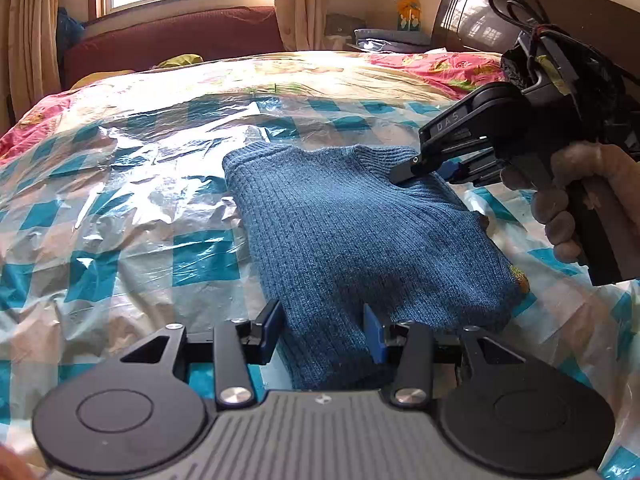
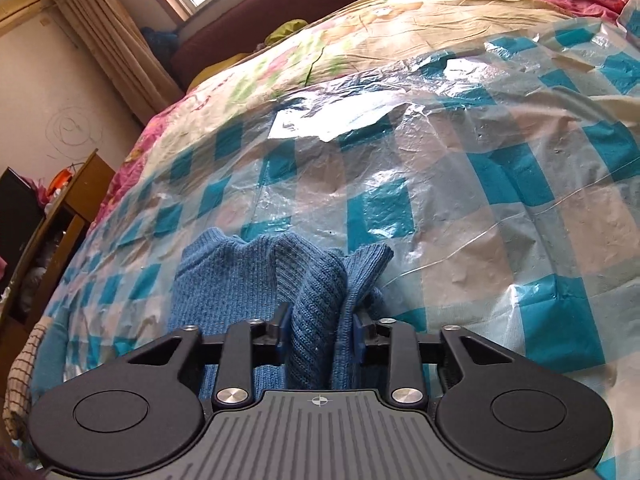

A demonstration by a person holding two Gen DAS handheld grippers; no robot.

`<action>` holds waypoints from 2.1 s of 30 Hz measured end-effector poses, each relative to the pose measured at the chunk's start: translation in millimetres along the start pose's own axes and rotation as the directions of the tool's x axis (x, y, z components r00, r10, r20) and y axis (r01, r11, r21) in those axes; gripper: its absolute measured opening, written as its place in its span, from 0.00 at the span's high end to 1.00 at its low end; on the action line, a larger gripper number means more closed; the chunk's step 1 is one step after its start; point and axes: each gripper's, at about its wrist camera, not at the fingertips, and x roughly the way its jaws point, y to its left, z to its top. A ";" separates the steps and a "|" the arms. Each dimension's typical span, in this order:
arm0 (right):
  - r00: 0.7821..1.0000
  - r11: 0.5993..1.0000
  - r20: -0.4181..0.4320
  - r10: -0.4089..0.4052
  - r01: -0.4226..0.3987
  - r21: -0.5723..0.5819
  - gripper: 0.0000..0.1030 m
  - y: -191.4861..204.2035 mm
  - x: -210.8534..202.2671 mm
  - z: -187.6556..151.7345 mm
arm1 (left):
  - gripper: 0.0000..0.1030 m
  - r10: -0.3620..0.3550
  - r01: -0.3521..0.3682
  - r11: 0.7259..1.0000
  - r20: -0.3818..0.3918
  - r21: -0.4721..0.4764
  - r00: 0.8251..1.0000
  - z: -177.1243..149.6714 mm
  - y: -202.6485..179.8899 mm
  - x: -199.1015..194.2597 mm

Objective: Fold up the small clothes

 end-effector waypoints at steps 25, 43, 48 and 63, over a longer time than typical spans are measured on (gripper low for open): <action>0.999 0.991 -0.036 -0.038 0.033 -0.128 0.87 20.6 -74.2 -99.3 | 0.52 0.010 -0.010 1.000 0.007 -0.008 1.000 -4.0 11.2 -1.0; 0.999 1.000 -0.047 -0.022 0.023 0.014 0.83 2.6 -92.5 -109.0 | 0.48 0.045 -0.045 0.999 0.005 0.012 0.999 -1.8 21.8 -20.2; 0.995 0.994 0.079 -0.069 0.075 -0.078 0.80 22.1 -110.9 -96.2 | 0.48 0.030 -0.029 0.999 0.051 -0.017 0.998 14.6 27.2 -26.0; 0.997 0.998 0.041 -0.061 0.060 0.026 0.73 -7.4 -39.5 -86.4 | 0.47 0.009 -0.008 0.999 0.004 -0.040 1.000 25.3 22.6 32.5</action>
